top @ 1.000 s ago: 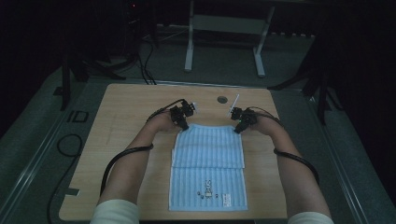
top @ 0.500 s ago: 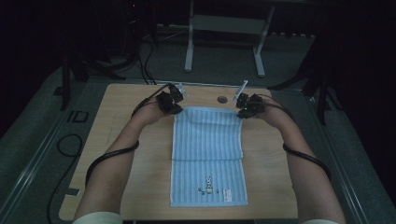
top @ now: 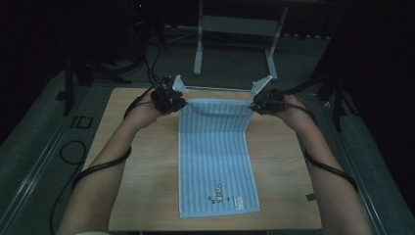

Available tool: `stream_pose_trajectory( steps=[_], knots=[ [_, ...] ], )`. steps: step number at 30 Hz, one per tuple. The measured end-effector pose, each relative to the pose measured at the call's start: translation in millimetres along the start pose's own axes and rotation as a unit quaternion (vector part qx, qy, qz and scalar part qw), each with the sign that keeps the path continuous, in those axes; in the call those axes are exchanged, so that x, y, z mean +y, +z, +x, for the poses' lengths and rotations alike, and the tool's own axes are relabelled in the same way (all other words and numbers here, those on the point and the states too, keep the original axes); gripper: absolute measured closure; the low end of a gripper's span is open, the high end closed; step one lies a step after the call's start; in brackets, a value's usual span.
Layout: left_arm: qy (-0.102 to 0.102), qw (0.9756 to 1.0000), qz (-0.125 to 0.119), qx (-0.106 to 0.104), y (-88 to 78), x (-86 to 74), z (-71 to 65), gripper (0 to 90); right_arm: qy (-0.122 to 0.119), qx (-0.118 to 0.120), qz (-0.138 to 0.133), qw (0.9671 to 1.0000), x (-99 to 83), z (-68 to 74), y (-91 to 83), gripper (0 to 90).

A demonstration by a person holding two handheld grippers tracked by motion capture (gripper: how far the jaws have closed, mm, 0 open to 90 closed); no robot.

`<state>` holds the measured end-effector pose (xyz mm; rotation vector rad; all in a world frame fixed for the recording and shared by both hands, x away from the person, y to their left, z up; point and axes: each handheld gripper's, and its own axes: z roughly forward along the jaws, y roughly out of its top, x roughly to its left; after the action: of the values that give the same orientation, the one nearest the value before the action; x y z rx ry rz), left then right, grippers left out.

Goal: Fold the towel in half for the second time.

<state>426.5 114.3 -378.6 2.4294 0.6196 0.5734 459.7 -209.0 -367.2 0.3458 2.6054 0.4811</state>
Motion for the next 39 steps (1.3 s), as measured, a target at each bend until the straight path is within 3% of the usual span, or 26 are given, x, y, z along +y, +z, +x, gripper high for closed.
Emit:
stream_pose_trajectory(
  steps=[5, 6, 7, 8, 9, 12, 13, 14, 15, 17, 19, 20, 21, 23, 25, 26, 27, 29, 30, 33, 35, 39],
  knots=[
    [0.025, 0.9988, 0.025, -0.034, 3.5, -29.5, -49.5, 85.2, -0.038, 0.041, 0.028, 0.9980, -24.9, 51.1, 6.5, 83.5],
    [0.020, 0.9988, 0.025, -0.038, 1.5, -34.3, -57.1, 85.1, -0.042, 0.050, 0.028, 0.9975, -28.7, 59.9, 5.9, 83.4],
    [0.020, 0.9988, 0.025, -0.038, 1.5, -34.3, -57.1, 85.2, -0.042, 0.050, 0.028, 0.9975, -28.7, 59.9, 5.9, 83.4],
    [0.022, 0.9978, 0.034, -0.052, -4.6, -42.6, -72.7, 85.1, -0.053, 0.065, 0.023, 0.9962, -38.4, 86.0, -2.5, 83.0],
    [0.023, 0.9974, 0.026, -0.063, -15.8, -50.3, -88.2, 85.1, -0.051, 0.072, 0.020, 0.9959, -41.8, 94.5, -8.0, 83.0],
    [0.023, 0.9957, 0.028, -0.086, -29.6, -60.6, -112.4, 85.0, -0.044, 0.084, -0.004, 0.9954, -56.2, 118.4, -24.4, 82.7],
    [0.023, 0.9957, 0.028, -0.086, -29.6, -60.6, -112.4, 84.9, -0.044, 0.084, -0.004, 0.9954, -56.2, 118.4, -24.4, 82.7],
    [0.042, 0.9936, 0.031, -0.100, -34.4, -67.6, -130.5, 84.9, -0.047, 0.100, -0.017, 0.9938, -66.8, 136.1, -31.3, 82.2],
    [0.043, 0.9918, 0.035, -0.115, -34.4, -71.4, -138.4, 84.3, -0.040, 0.107, -0.018, 0.9932, -71.7, 144.8, -32.0, 81.6],
    [0.056, 0.9870, 0.044, -0.144, -33.0, -79.4, -154.3, 82.5, -0.054, 0.121, 0.001, 0.9911, -83.3, 163.6, -30.0, 79.8],
    [0.069, 0.9792, 0.053, -0.183, -31.4, -86.3, -166.2, 74.8, -0.046, 0.151, 0.012, 0.9873, -94.2, 178.6, -27.9, 70.1],
    [0.069, 0.9792, 0.053, -0.183, -31.4, -86.3, -166.2, 72.4, -0.046, 0.151, 0.012, 0.9873, -94.2, 178.6, -27.9, 70.1],
    [0.079, 0.9770, 0.061, -0.188, -31.9, -90.7, -169.1, 70.1, -0.061, 0.170, 0.022, 0.9833, -104.5, 189.3, -28.0, 65.0],
    [0.062, 0.9764, 0.056, -0.199, -31.9, -93.2, -163.8, 65.2, -0.045, 0.164, 0.027, 0.9851, -108.3, 187.2, -29.5, 63.7],
    [0.055, 0.9804, 0.061, -0.179, -25.9, -93.9, -157.9, 64.5, -0.033, 0.159, 0.013, 0.9866, -107.8, 180.7, -30.3, 66.8],
    [0.055, 0.9804, 0.061, -0.179, -25.9, -93.9, -157.9, 64.5, -0.033, 0.159, 0.013, 0.9866, -107.8, 180.7, -30.3, 66.8],
    [0.046, 0.9818, 0.074, -0.169, -13.3, -93.8, -153.6, 64.5, -0.018, 0.169, 0.007, 0.9854, -103.0, 173.0, -24.8, 71.0],
    [0.040, 0.9819, 0.077, -0.168, -5.9, -93.7, -152.2, 64.5, -0.017, 0.169, 0.005, 0.9854, -99.5, 170.5, -19.0, 76.3],
    [0.037, 0.9802, 0.082, -0.176, 7.0, -93.7, -149.9, 64.5, -0.016, 0.175, 0.007, 0.9844, -95.5, 169.2, -11.7, 77.4],
    [0.030, 0.9794, 0.090, -0.178, 26.3, -94.0, -143.8, 61.9, -0.026, 0.193, 0.025, 0.9806, -82.0, 167.1, 21.9, 79.2],
    [0.024, 0.9791, 0.105, -0.173, 38.3, -94.7, -138.8, 61.5, -0.030, 0.193, 0.031, 0.9803, -76.6, 164.3, 36.8, 79.2],
    [0.018, 0.9755, 0.119, -0.184, 56.8, -96.0, -128.6, 61.2, -0.023, 0.201, 0.048, 0.9782, -70.7, 154.5, 59.2, 79.2]
  ],
)
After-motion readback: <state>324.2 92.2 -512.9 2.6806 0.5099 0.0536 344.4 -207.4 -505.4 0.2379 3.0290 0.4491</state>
